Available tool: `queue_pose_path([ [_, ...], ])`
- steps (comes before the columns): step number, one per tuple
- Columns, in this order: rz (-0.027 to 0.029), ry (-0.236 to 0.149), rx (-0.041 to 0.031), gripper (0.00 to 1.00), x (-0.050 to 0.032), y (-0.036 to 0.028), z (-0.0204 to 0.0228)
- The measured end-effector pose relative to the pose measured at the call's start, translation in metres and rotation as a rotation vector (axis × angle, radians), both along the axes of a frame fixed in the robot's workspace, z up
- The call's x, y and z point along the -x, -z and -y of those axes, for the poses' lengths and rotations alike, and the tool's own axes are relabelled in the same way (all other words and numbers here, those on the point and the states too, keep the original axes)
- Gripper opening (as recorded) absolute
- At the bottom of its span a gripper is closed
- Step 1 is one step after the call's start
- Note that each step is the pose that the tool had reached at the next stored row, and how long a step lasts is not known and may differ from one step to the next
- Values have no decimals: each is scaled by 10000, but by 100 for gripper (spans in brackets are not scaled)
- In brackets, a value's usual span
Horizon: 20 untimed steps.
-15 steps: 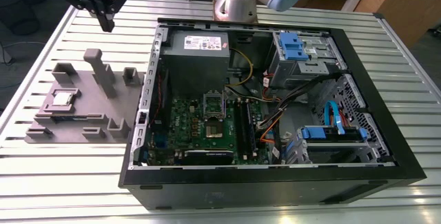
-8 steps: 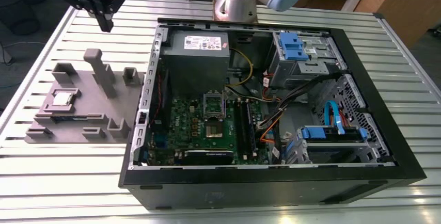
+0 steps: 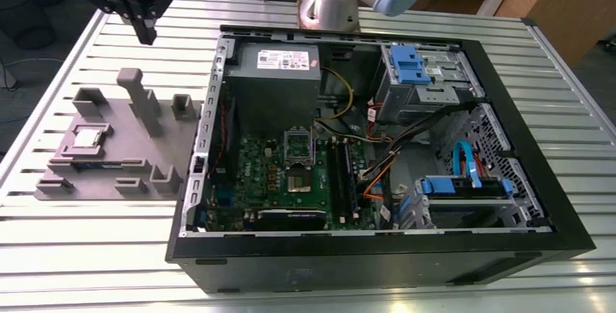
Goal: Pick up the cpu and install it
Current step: 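Reach for the cpu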
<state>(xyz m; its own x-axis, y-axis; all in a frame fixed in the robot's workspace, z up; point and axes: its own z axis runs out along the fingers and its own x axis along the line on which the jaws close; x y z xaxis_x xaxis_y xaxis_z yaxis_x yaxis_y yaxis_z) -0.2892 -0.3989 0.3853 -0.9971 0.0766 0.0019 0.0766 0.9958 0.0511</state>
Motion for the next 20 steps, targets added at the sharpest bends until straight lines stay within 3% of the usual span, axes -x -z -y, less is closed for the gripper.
queue_pose_path([
  [20,0,0,0,10,64,0,0],
])
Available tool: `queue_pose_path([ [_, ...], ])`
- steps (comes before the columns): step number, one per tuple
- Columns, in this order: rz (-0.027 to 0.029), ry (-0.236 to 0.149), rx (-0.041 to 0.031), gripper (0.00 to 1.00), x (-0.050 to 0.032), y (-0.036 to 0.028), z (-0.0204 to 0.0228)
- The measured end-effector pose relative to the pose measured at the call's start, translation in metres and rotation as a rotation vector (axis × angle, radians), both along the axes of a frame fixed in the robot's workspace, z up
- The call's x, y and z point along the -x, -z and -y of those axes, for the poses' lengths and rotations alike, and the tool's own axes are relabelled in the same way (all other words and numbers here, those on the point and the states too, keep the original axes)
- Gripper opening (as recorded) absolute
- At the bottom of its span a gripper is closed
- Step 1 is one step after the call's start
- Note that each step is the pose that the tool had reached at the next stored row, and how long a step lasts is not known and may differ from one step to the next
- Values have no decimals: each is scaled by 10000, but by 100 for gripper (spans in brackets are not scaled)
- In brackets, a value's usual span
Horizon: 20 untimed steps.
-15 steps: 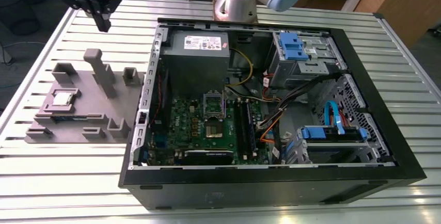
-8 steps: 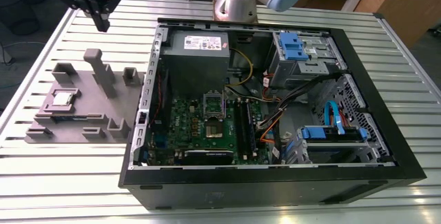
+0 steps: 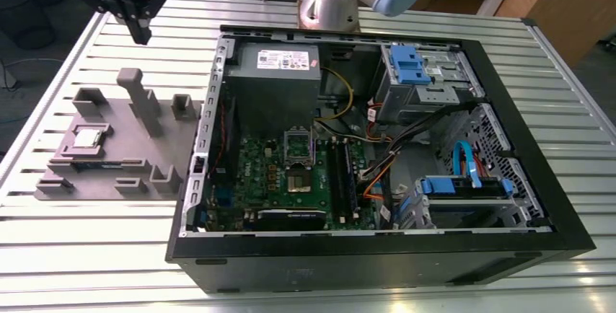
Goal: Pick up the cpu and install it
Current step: 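Reach for the cpu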
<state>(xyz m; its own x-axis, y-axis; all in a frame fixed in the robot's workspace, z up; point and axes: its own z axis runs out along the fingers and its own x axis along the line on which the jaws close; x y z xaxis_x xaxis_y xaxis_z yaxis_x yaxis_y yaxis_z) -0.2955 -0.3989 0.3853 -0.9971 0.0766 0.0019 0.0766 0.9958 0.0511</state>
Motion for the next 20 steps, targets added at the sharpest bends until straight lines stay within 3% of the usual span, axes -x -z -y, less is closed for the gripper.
queue_pose_path([
  [20,0,0,0,10,68,0,0],
])
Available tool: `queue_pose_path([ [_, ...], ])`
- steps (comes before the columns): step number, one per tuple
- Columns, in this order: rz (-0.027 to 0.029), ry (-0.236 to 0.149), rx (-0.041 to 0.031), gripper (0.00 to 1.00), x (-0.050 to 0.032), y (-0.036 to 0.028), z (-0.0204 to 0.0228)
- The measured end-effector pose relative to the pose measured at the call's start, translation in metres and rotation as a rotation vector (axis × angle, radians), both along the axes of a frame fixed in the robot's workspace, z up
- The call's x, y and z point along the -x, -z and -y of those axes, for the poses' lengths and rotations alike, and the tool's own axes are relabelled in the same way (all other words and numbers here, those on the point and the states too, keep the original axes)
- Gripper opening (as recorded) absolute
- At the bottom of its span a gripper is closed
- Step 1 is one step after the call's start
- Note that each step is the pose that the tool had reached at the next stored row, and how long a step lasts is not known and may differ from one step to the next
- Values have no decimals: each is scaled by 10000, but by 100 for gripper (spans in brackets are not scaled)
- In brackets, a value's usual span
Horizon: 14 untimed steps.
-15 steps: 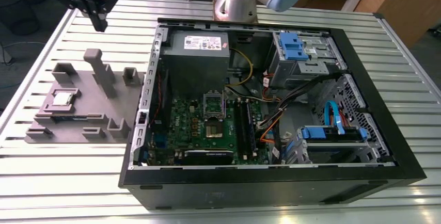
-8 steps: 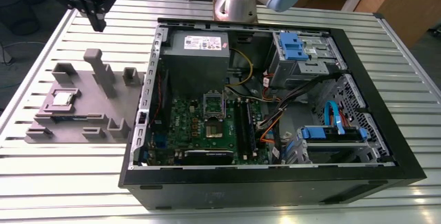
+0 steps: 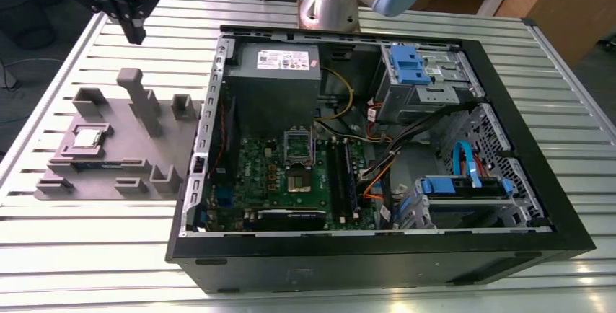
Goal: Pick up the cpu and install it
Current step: 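Reach for the cpu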
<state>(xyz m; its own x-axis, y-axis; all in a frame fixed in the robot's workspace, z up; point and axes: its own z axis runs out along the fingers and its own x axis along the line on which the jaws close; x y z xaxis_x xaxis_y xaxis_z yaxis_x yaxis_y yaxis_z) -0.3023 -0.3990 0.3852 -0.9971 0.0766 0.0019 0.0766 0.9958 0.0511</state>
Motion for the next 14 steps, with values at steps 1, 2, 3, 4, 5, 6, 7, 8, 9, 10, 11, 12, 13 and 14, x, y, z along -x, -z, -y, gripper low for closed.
queue_pose_path([
  [1,1,0,0,10,3,0,0],
  [2,0,-1,0,10,6,0,0],
  [3,1,-1,0,10,7,1,0],
  [4,1,0,0,10,10,1,0],
  [5,0,0,0,10,14,1,0],
  [6,0,0,0,10,17,1,0],
  [7,1,-1,0,10,19,2,0],
  [8,0,-1,0,10,21,2,0],
  [9,0,0,0,10,48,7,0],
  [10,0,0,0,10,86,12,0],
  [11,0,-1,0,10,87,12,0],
  [12,0,0,0,10,88,12,0],
  [13,0,0,0,10,93,14,0],
  [14,-1,0,0,10,96,14,0],
])
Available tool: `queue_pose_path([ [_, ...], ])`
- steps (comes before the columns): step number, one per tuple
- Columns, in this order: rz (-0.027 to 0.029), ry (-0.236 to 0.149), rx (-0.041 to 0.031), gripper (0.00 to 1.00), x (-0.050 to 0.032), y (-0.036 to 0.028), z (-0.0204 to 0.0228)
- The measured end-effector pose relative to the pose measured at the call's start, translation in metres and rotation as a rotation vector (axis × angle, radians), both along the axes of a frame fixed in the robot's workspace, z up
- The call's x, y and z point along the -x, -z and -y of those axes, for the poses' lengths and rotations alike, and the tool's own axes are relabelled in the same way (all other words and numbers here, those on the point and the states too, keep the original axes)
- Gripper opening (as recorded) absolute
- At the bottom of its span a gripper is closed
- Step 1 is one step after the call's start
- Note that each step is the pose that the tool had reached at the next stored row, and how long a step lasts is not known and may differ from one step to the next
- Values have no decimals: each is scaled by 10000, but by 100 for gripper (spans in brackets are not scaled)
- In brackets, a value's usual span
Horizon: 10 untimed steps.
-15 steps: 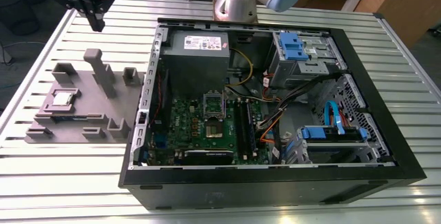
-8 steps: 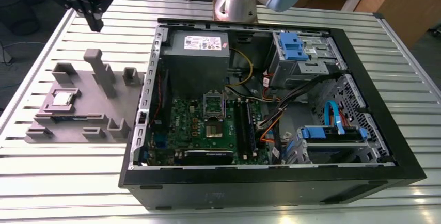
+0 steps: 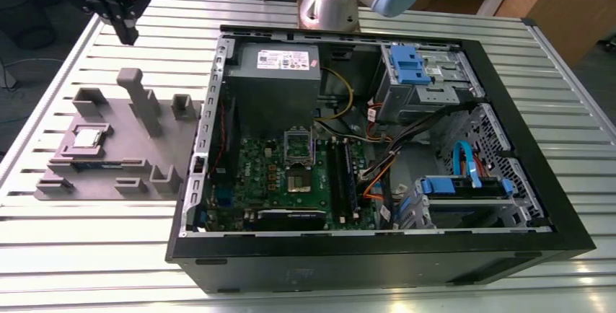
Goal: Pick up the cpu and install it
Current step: 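Reach for the cpu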
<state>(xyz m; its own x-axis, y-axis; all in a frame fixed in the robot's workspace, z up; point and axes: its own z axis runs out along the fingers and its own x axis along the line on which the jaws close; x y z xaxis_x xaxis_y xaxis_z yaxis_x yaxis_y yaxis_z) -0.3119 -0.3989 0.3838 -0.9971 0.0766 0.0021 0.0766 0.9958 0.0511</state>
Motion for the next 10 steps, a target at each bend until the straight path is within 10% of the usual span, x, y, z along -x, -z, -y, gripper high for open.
queue_pose_path([
  [10,-65,0,0,10,97,49,0],
])
